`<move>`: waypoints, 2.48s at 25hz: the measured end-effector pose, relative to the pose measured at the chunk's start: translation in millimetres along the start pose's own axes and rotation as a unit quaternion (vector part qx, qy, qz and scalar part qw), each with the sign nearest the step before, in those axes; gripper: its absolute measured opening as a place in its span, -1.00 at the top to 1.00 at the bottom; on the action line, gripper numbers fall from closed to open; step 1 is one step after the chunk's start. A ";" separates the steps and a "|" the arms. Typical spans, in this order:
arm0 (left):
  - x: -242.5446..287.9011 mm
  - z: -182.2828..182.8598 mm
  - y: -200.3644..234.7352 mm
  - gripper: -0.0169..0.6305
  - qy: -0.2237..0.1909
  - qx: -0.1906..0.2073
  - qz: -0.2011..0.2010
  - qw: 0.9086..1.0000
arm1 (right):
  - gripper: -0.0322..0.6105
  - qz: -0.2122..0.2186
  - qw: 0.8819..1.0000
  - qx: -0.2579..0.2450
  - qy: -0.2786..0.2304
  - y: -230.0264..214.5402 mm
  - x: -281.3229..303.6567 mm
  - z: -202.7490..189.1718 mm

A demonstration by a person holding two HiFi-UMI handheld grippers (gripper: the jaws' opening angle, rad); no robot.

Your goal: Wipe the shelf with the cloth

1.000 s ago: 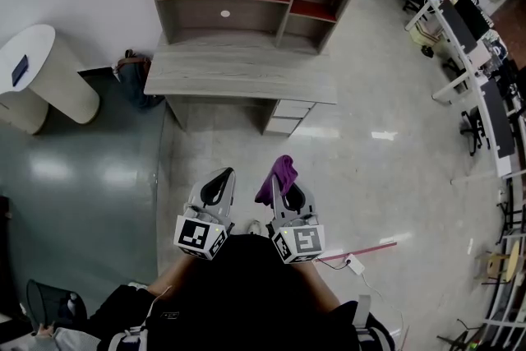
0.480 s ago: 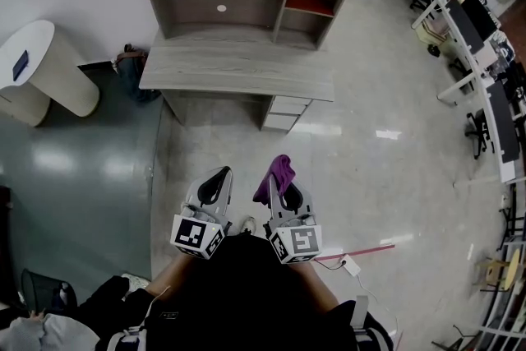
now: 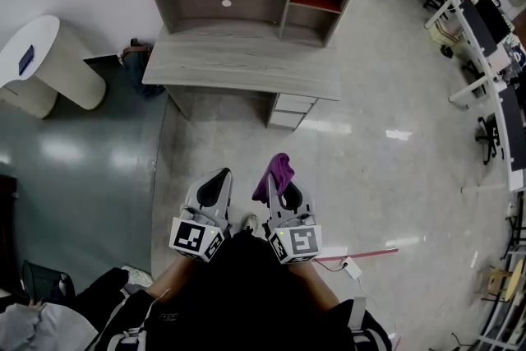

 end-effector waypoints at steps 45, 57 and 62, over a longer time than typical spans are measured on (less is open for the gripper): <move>243.6 67.9 237.7 0.93 -0.017 -0.027 -0.060 0.998 | 0.75 -0.064 0.997 -0.031 0.009 -62.5 325.6 46.4; 358.1 92.8 230.9 0.93 -0.038 -0.017 -0.023 0.999 | 0.75 -0.026 0.999 -0.041 -0.014 -165.1 390.0 78.3; 402.6 100.8 223.9 0.93 -0.043 -0.021 0.003 0.999 | 0.75 -0.009 0.999 -0.039 -0.012 -210.5 409.0 89.5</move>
Point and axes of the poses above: the fingertips, and each gripper's own axes: x forward along the fingers, y to its left, z out of its top, the point moved 5 cm from there along -x, backward along the fingers, and after that the axes turned 7 degrees about z, right-handed, at the moved point
